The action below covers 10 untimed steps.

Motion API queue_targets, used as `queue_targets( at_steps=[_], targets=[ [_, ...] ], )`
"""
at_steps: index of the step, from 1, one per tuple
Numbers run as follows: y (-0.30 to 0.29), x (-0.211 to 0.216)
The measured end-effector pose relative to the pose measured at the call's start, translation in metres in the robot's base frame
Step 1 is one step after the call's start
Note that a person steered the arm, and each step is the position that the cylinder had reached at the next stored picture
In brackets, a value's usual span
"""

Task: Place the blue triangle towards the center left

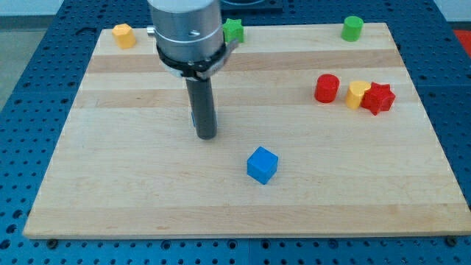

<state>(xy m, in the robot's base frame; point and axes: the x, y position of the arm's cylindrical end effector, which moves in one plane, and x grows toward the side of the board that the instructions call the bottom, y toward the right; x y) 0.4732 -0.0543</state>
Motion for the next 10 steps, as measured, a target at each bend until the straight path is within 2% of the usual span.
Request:
queue_targets(
  at_steps=[1, 2, 3, 5, 6, 8, 9, 10],
  targets=[
    [0.04, 0.009],
    [0.061, -0.018],
    [0.052, -0.044],
    [-0.052, -0.045],
    [-0.069, -0.045],
    [-0.034, -0.034],
    [-0.034, -0.015],
    [-0.064, -0.01]
  ],
)
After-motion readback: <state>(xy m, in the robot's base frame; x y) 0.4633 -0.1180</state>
